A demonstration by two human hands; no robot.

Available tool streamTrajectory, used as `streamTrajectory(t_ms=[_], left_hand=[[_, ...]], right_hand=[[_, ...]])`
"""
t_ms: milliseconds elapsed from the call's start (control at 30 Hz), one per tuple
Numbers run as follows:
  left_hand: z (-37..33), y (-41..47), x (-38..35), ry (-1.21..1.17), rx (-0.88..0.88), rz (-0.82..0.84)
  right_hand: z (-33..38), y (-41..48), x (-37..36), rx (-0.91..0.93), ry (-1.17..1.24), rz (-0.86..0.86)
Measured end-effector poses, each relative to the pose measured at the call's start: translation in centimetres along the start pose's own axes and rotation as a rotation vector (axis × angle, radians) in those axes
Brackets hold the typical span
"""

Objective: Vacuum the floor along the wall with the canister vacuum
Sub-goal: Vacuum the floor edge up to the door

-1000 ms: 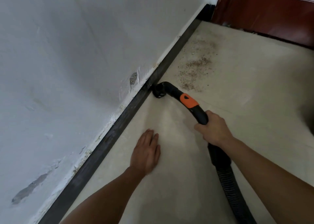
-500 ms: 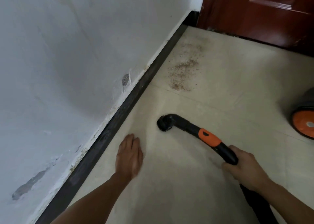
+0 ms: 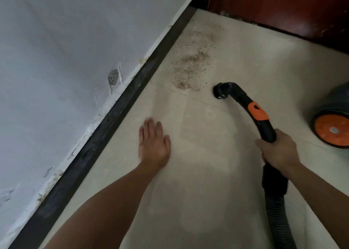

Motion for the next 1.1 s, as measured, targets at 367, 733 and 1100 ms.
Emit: streamTrajectory(t_ms=[367,733,1100], left_hand=[[-0.2,0.1,-0.1,-0.004,-0.005,0.017],[-0.2,0.1,0.2,-0.007,0.005,0.000],[-0.1,0.0,-0.1,0.004,-0.001,0.014]], right_hand=[[6.4,0.5,-6.4,0.160,0.022,0.127],[9.4,1.6,-7.9,0.221,0.008,0.137],[17.0,4.6,-13.8,0.215,0.097,0.245]])
Point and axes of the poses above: each hand's wrist, its own y-axis towards the middle knuckle, its own x-axis out of the back of the hand, z = x × y, the point moved 6 cm from there along y, towards the middle knuckle, and after that the axes turned 12 degrees about -z, right-handed, at the moved point
